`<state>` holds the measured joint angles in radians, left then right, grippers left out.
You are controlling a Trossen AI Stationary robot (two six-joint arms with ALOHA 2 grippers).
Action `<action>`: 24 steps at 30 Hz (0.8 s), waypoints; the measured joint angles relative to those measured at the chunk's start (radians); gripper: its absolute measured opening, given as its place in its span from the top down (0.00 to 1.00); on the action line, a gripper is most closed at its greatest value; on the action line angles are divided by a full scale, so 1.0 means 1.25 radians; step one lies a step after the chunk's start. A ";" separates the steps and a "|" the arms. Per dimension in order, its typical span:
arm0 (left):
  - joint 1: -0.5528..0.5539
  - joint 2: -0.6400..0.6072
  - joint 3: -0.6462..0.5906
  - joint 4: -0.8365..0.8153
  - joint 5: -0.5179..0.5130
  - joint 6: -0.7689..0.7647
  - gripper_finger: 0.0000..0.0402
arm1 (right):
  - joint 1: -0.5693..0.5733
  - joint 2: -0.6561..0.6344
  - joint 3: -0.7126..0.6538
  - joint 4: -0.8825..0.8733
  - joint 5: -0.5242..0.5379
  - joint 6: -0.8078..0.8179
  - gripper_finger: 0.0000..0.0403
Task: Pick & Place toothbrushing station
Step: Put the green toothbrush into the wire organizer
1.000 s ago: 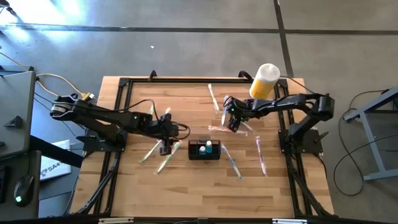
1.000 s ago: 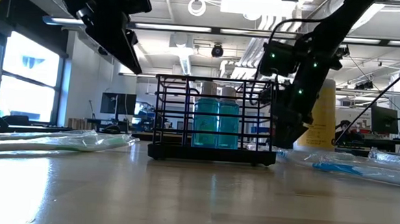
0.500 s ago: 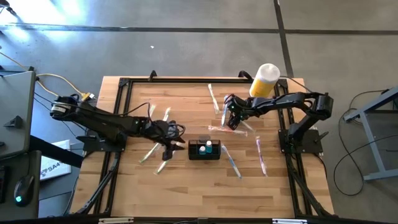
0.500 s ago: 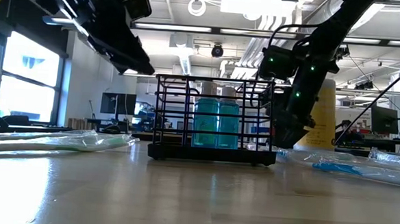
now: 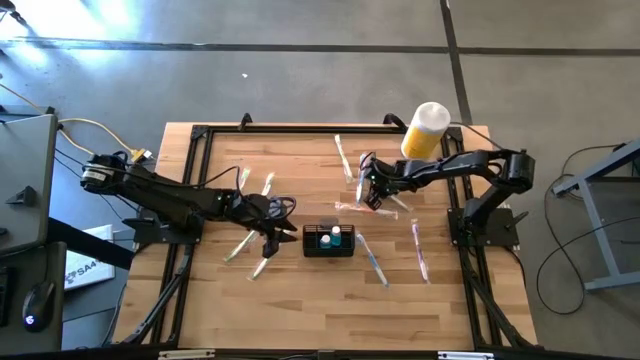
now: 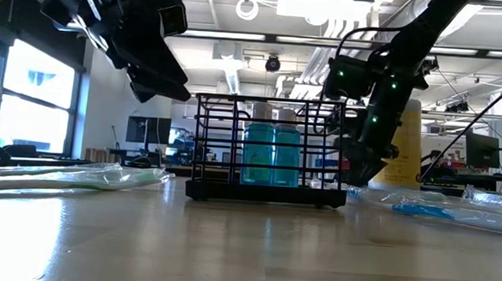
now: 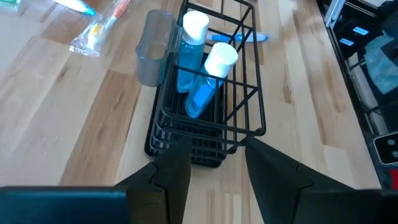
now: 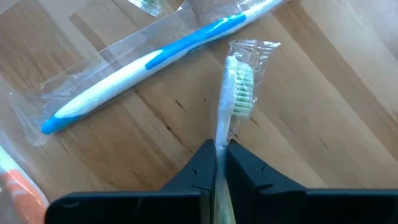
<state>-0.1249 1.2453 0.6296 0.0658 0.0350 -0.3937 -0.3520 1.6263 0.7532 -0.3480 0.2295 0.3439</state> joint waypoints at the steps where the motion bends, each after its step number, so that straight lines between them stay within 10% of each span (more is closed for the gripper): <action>1: 0.000 0.000 0.000 0.000 0.000 0.002 0.63 | 0.007 -0.005 -0.001 -0.004 0.006 0.000 0.96; 24: 0.000 0.000 0.000 0.025 -0.013 0.003 0.63 | 0.337 -0.451 -0.001 -0.171 0.204 0.064 0.98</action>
<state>-0.1246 1.2453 0.6300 0.0971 0.0193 -0.3904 0.0690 1.0624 0.7513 -0.5612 0.4850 0.4244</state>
